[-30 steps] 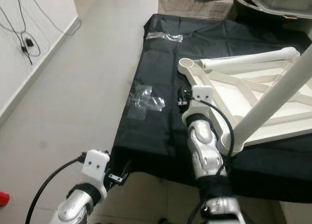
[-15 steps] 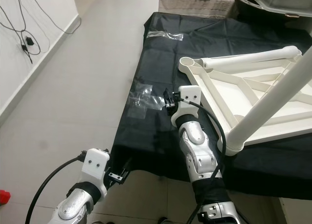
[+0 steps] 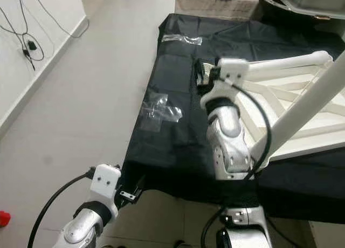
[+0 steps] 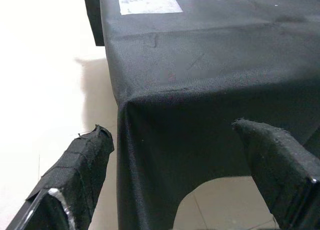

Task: Building children table

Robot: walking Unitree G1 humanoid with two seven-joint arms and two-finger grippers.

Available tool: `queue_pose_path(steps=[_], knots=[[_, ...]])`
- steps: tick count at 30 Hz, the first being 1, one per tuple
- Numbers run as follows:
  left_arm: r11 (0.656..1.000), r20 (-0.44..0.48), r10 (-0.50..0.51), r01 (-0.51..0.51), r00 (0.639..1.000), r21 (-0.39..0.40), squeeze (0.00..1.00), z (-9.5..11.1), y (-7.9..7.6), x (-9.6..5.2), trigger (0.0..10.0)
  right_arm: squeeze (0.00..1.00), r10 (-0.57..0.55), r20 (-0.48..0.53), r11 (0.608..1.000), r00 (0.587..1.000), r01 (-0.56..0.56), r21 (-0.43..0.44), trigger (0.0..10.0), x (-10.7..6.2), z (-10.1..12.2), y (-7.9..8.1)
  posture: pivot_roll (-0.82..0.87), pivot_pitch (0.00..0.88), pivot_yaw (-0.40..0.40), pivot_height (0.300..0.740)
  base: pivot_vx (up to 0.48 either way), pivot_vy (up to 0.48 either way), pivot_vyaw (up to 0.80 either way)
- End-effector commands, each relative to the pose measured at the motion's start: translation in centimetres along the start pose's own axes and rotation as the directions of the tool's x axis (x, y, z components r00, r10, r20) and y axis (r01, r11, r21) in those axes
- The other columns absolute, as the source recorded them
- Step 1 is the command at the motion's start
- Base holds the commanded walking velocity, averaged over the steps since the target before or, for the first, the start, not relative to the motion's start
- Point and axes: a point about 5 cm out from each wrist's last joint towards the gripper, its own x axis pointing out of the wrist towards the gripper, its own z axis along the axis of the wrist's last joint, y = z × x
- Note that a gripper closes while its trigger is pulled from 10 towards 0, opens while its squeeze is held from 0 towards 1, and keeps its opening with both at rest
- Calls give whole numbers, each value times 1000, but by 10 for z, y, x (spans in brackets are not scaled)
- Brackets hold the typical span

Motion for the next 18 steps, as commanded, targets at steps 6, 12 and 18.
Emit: queue_pose_path(steps=[6, 12, 18], knots=[[1000, -25, 0, 0, 1000, 1, 0, -6, -1, -1, 10000, 0, -31, -9, 999, 999, 30, -38, 10000, 0, -3, -3, 64, 198, -55, 740, 0, 0, 0], [1000, -26, 1, -1, 1000, 0, 0, -5, -1, -1, 10000, 0, -266, -293, 957, 918, 214, -198, 10000, -26, -60, -34, 66, 199, -57, 740, 0, 0, 0], [1000, -26, 0, 0, 1000, 0, 0, -5, -2, -2, 10000, 0, -378, -331, 920, 865, 311, -240, 10000, -36, -70, -49, 66, 201, -58, 740, 0, 0, 0]])
